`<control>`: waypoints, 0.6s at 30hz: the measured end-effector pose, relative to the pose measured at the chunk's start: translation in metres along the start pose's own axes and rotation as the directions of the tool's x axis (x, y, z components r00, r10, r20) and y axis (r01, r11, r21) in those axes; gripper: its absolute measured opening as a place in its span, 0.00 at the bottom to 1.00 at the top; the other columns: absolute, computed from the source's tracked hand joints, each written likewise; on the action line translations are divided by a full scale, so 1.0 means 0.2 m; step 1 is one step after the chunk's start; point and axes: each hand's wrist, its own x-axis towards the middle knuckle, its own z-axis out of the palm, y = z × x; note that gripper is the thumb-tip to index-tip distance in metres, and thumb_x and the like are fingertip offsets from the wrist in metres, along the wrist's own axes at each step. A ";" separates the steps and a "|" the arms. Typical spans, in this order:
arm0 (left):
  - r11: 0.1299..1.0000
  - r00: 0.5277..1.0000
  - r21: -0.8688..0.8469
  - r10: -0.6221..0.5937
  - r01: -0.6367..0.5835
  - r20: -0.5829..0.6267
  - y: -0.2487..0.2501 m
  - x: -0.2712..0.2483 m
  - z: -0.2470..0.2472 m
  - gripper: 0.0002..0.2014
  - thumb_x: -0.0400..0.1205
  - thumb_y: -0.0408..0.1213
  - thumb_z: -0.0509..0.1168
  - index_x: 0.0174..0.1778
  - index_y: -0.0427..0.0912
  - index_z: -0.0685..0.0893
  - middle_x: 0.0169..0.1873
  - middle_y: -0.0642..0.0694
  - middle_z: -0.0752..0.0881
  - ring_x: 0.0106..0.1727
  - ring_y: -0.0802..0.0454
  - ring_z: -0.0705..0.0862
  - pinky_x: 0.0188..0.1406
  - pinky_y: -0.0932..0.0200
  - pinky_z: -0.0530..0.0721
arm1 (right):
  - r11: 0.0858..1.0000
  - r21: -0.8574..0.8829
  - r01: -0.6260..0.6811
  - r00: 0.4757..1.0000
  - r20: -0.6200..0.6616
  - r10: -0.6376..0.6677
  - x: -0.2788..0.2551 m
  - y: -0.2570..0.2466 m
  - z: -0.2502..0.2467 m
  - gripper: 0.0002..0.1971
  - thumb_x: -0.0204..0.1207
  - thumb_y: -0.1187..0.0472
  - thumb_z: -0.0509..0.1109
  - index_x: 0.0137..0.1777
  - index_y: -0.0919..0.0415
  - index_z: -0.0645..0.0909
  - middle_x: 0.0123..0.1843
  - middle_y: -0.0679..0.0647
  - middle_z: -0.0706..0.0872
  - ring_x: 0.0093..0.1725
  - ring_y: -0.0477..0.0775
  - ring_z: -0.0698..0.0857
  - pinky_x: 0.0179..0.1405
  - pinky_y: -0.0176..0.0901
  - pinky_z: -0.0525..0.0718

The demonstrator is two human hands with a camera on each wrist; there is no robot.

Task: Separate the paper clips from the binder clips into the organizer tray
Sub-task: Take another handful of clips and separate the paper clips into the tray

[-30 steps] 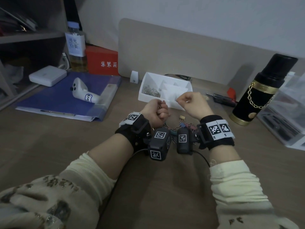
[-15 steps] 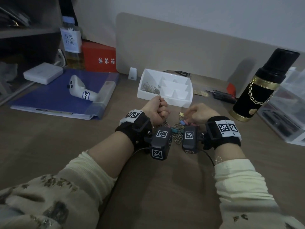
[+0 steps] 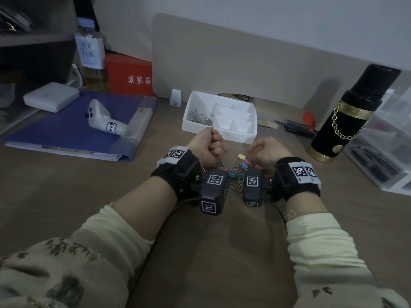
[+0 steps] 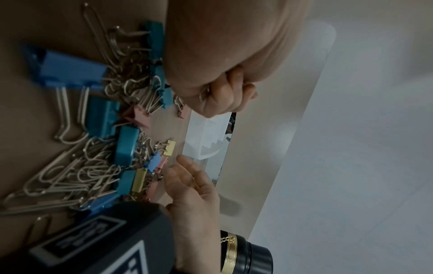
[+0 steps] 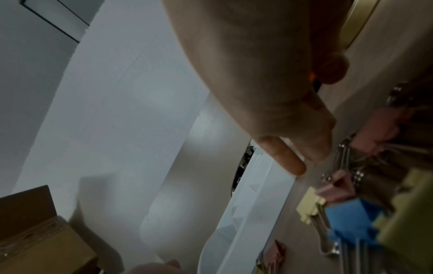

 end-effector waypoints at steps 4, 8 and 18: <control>1.000 1.000 0.002 -0.002 0.002 0.002 0.00 0.00 0.00 0.21 0.88 0.39 0.49 0.26 0.48 0.64 0.11 0.54 0.64 0.07 0.58 0.56 0.07 0.69 0.50 | 0.998 -0.059 0.022 0.997 0.079 -0.017 -0.02 -0.02 0.00 0.09 0.75 0.70 0.71 0.52 0.59 0.85 0.46 0.55 0.85 0.37 0.48 0.82 0.26 0.37 0.75; 1.000 1.000 0.013 0.001 -0.001 0.000 0.00 0.00 -0.01 0.21 0.88 0.38 0.49 0.26 0.47 0.63 0.11 0.54 0.64 0.08 0.58 0.56 0.08 0.69 0.49 | 0.997 -0.082 -0.011 0.997 0.072 0.017 -0.02 -0.03 0.00 0.08 0.74 0.68 0.72 0.52 0.64 0.85 0.38 0.54 0.84 0.33 0.48 0.81 0.26 0.37 0.76; 1.000 1.000 0.008 -0.003 0.003 -0.005 0.00 0.01 -0.01 0.20 0.88 0.39 0.48 0.27 0.47 0.64 0.10 0.53 0.65 0.08 0.59 0.57 0.09 0.69 0.49 | 0.986 -0.162 -0.046 0.990 0.122 0.067 -0.02 -0.04 0.01 0.12 0.75 0.58 0.74 0.50 0.68 0.84 0.38 0.59 0.84 0.33 0.52 0.80 0.30 0.39 0.76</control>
